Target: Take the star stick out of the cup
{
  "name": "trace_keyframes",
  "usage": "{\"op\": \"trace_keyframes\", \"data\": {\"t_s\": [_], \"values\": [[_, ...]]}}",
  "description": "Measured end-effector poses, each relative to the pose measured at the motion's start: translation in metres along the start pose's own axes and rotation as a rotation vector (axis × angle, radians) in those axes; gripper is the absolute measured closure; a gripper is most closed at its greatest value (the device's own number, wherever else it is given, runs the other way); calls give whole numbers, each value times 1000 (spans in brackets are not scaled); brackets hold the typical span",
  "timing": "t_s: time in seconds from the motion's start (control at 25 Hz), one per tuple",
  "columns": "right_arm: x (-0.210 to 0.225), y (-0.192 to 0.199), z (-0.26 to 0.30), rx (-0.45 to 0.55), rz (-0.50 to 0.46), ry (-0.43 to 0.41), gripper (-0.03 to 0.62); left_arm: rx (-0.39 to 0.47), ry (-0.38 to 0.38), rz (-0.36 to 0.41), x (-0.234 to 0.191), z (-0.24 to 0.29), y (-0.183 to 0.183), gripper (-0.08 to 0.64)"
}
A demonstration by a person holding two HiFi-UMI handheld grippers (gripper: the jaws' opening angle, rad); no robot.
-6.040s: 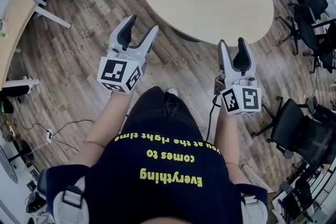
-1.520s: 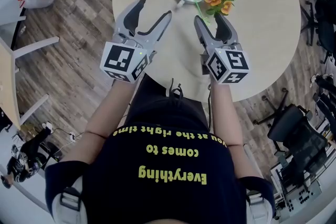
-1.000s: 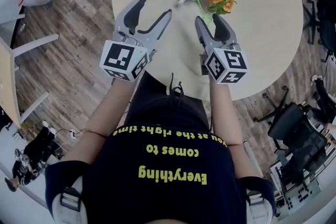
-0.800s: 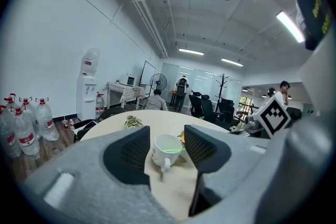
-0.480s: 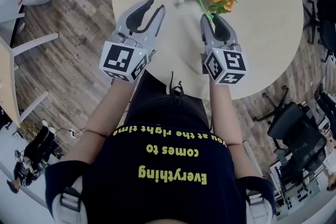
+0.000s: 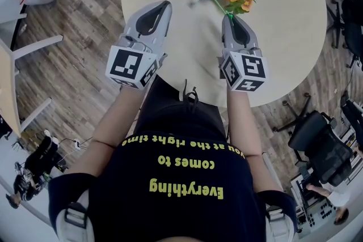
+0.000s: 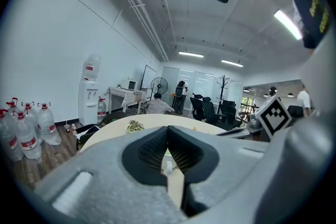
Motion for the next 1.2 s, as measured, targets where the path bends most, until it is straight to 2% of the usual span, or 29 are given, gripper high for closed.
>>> {"op": "trace_keyframes", "data": {"t_s": [0.68, 1.2], "values": [[-5, -22, -45, 110, -65, 8, 563, 59, 1, 45, 20, -19, -16, 557], [-8, -56, -97, 256, -119, 40, 564, 121, 2, 99, 40, -37, -45, 558]]}}
Point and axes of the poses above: the fingertips, and each gripper's own axes: z forward along the fingers, x to its right, y out of its underside, the point moved 10 cm from there along -z, backward along the fingers, and after that the axes turned 6 degrees about y, right-handed, at the moved point
